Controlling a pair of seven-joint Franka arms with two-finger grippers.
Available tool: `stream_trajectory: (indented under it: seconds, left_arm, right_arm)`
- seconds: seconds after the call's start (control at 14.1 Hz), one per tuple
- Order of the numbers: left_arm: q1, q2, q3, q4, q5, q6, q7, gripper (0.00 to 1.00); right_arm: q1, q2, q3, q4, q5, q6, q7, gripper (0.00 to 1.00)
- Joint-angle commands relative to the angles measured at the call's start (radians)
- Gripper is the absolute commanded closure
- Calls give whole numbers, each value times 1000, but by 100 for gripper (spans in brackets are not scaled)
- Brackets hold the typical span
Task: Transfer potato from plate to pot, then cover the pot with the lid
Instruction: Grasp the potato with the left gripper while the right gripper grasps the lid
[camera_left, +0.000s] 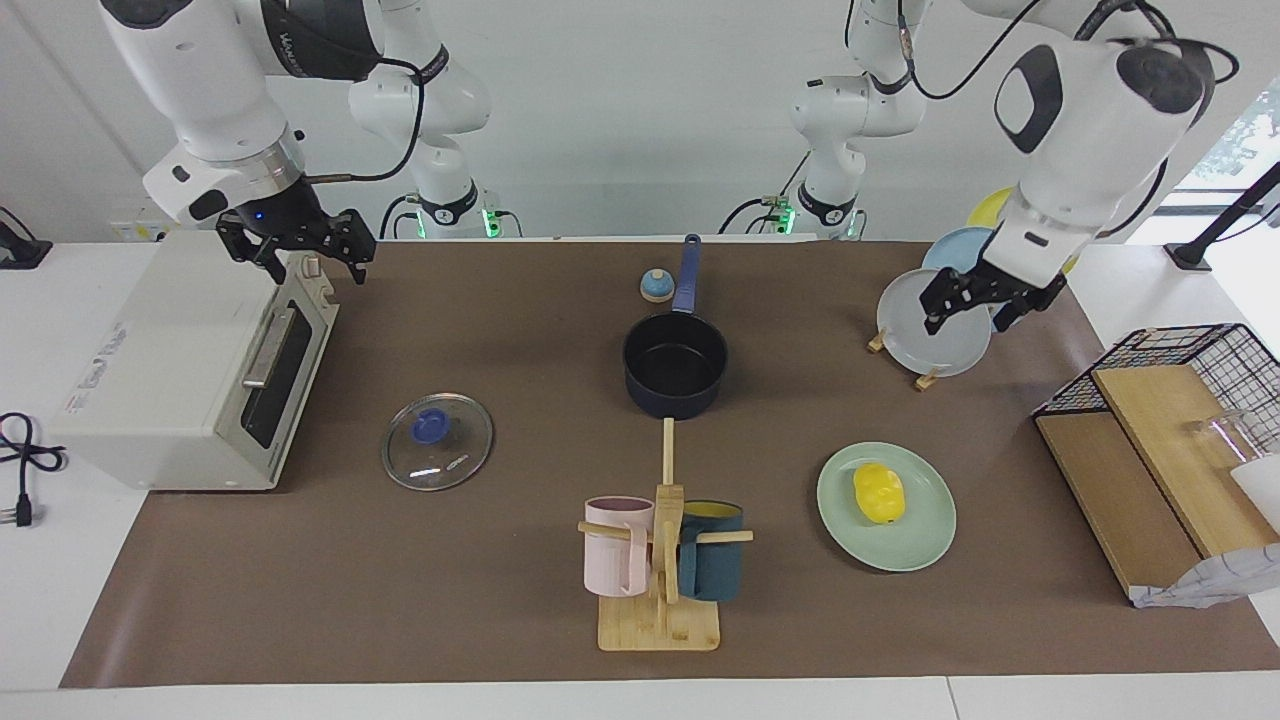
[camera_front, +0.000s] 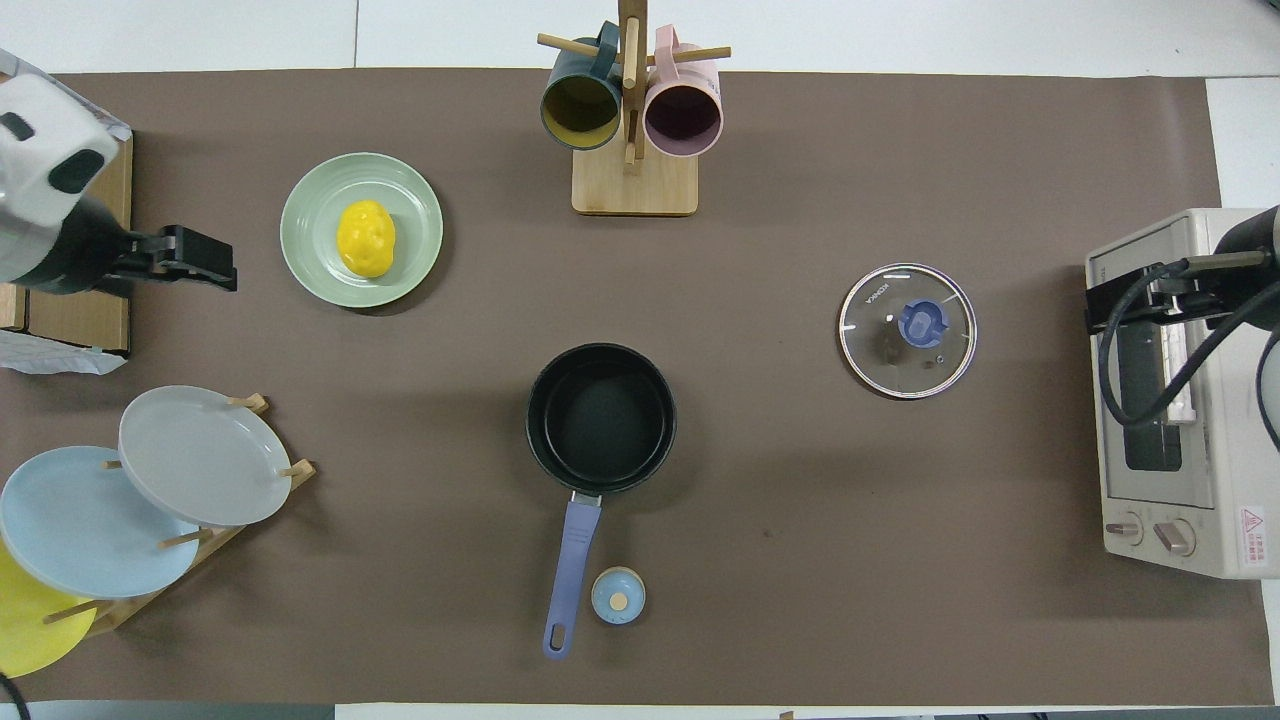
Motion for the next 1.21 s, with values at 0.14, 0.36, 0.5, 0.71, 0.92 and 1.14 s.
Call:
stream_trajectory:
  seconds: [0.14,0.36,0.5,0.71,0.92,1.14]
  left_arm:
    - [-27,283,7,124,-1,199,9,0]
    - [-62,393,9,140,3,304,18,0]
    - [-71,423,9,141,23,322,43,0]
    - [-78,434,9,134,72,356,60,0]
    - [-85,434,9,95,81,402,75,0]
    - [-87,427,9,70,83,424,75,0]
  right_arm:
    - [27,13,9,-180,31,237,-22,0]
    - [27,62,9,-310,42,436,-40,0]
    - [29,99,9,-379,43,560,-48,0]
    - [30,151,9,-456,45,699,-49,0]
    - [44,216,9,-449,126,736,-46,0]
    - [67,230,9,-450,131,760,-54,0]
